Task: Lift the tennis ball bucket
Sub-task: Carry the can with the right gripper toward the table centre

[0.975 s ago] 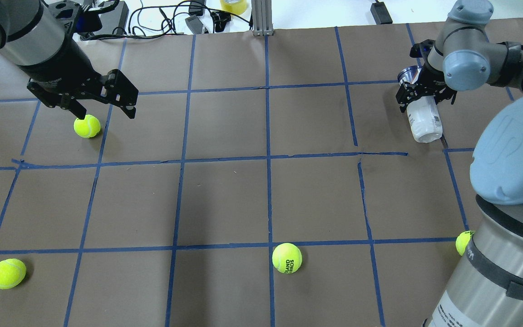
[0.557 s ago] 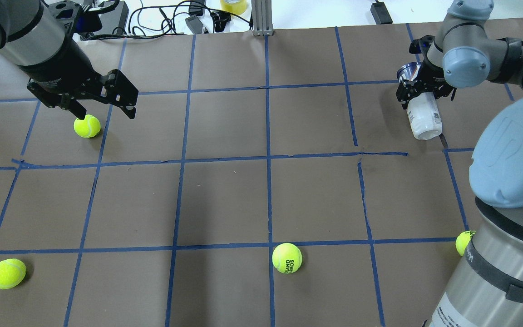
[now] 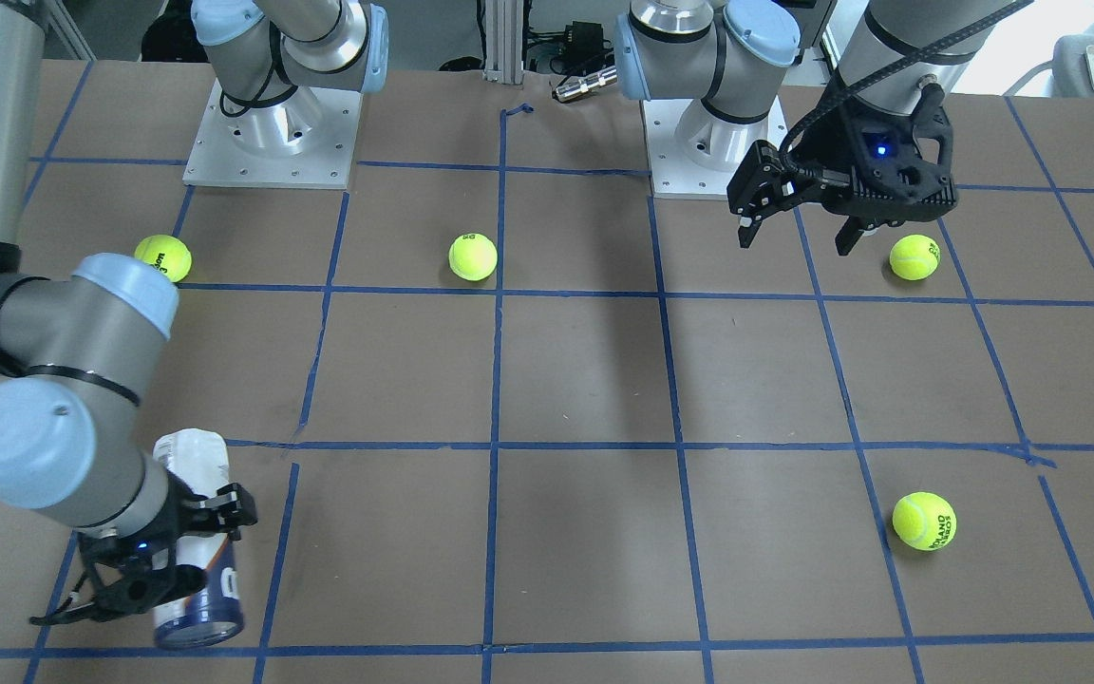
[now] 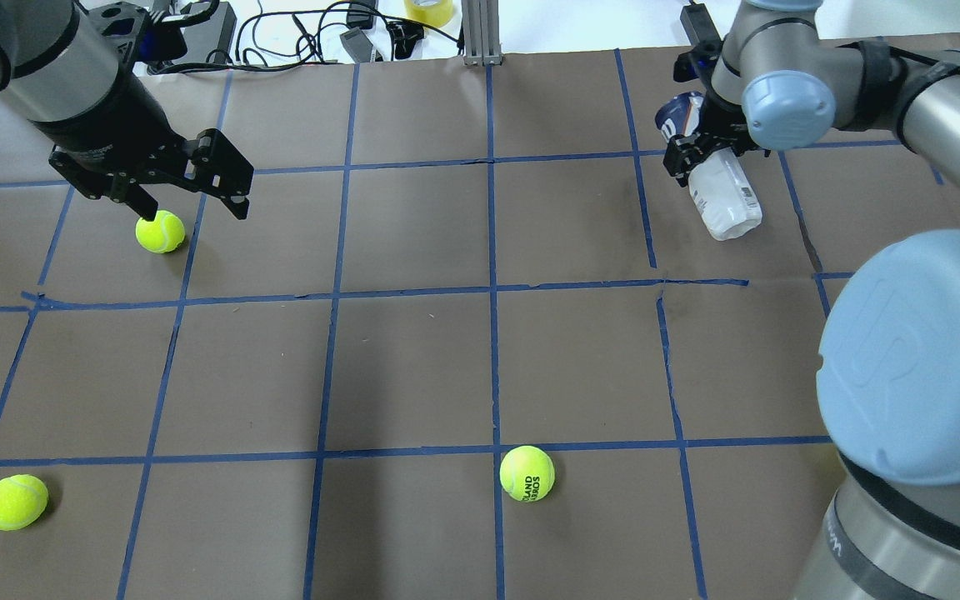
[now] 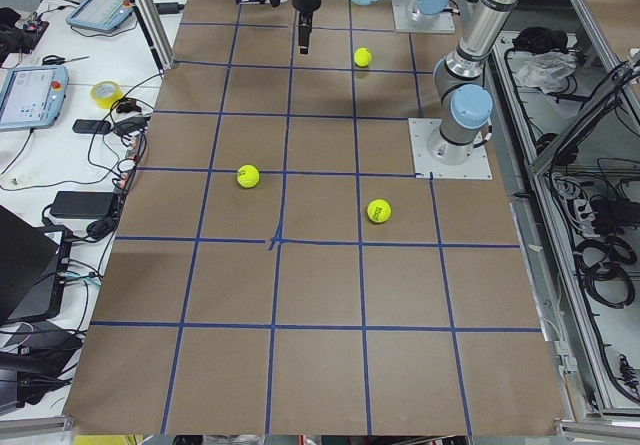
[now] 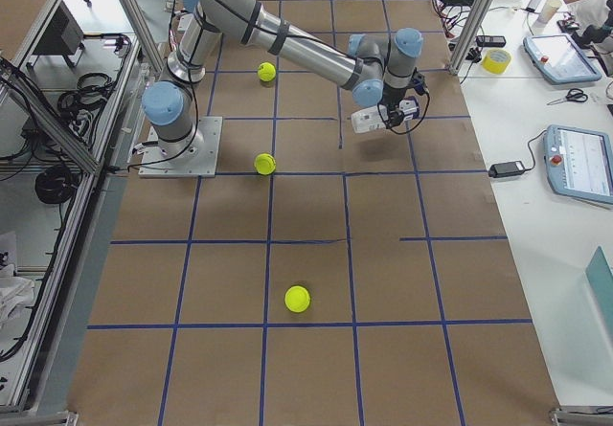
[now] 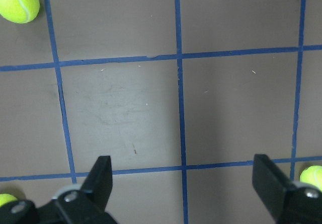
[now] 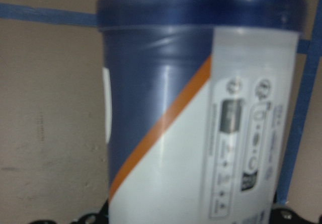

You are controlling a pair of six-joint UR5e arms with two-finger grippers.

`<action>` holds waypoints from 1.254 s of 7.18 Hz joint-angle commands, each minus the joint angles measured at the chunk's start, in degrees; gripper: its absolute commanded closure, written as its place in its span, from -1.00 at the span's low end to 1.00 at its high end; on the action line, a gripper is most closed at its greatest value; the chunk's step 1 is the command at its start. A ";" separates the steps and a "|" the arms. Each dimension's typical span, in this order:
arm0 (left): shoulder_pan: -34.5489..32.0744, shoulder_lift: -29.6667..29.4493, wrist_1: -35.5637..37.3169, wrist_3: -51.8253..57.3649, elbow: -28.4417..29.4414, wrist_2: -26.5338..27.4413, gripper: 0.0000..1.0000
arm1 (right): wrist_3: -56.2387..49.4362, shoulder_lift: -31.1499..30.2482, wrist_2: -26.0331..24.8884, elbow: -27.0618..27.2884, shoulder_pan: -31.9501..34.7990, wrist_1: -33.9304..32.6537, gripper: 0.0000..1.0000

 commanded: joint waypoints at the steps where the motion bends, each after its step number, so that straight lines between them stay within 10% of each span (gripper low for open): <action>1: 0.08 -0.02 0.02 0.00 -0.04 -0.16 -1.00 | -10.30 -0.33 0.11 -0.03 8.69 -0.27 -0.49; 9: 3.86 -0.11 0.29 0.09 0.48 -0.08 -1.00 | -42.70 1.51 4.33 0.15 26.10 -11.08 -0.53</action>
